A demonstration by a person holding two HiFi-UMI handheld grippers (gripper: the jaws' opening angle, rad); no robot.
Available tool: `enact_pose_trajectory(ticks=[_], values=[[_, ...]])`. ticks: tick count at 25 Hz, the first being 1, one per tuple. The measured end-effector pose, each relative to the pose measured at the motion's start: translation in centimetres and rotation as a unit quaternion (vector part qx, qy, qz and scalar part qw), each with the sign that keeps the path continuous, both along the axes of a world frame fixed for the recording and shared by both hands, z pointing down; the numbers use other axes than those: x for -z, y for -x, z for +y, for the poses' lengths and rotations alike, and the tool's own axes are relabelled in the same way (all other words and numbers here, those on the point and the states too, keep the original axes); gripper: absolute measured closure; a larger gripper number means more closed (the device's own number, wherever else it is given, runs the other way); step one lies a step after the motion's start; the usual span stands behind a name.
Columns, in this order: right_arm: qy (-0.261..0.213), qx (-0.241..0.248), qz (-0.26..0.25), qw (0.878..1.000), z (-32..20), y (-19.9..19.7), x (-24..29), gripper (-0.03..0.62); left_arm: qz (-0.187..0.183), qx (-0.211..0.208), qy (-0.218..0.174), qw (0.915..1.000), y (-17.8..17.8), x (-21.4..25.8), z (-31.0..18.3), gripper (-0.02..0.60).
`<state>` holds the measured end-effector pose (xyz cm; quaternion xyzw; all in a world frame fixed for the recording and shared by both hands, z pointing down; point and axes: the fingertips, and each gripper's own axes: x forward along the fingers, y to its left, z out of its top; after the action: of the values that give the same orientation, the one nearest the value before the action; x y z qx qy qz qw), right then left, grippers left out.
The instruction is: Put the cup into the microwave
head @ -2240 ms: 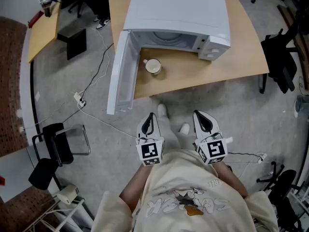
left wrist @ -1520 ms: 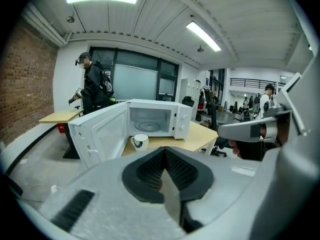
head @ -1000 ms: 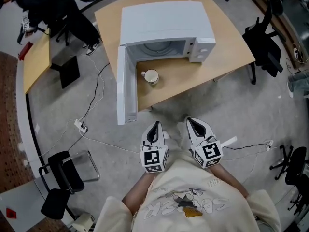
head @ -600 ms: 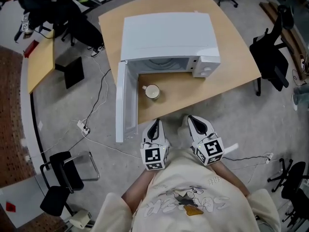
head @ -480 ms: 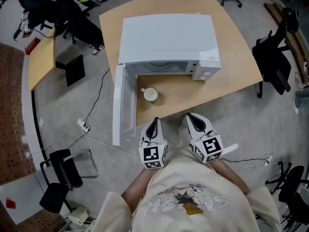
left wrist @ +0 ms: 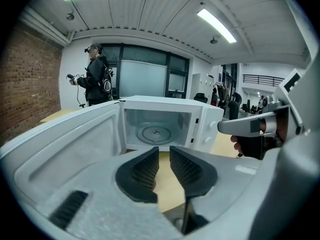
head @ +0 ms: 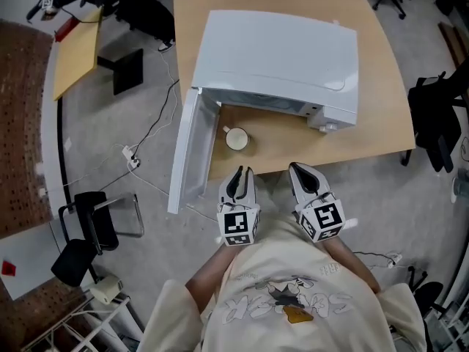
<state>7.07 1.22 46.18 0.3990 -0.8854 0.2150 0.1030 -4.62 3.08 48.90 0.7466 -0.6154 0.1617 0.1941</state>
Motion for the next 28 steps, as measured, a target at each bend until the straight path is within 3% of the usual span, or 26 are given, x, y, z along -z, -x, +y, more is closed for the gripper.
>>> enact_pose_trajectory(ticks=[2, 7, 13, 17, 28], values=[[-0.001, 0.007, 0.005, 1.000, -0.8, 0.4, -0.1, 0.588, 0.000, 0.005, 0.006, 1.0000, 0.6, -1.0, -0.9, 0.463], [0.000, 0.016, 0.017, 1.000, -1.6, 1.6, -0.2, 0.588, -0.014, 0.005, 0.035, 0.9993, 2.3, -5.5, -2.8, 0.238], [0.000, 0.020, 0.037, 0.999, -1.6, 2.3, 0.1, 0.588, -0.016, 0.029, 0.060, 0.9976, 4.1, -11.7, -5.6, 0.102], [-0.002, 0.030, 0.053, 0.998, -1.0, 2.8, -0.1, 0.588, -0.012, 0.042, 0.054, 0.9976, 4.7, -13.9, -7.8, 0.072], [0.013, 0.057, 0.090, 0.994, 0.8, 3.6, -2.1, 0.588, -0.034, 0.057, 0.018, 0.9976, 4.9, -16.5, -11.0, 0.076]])
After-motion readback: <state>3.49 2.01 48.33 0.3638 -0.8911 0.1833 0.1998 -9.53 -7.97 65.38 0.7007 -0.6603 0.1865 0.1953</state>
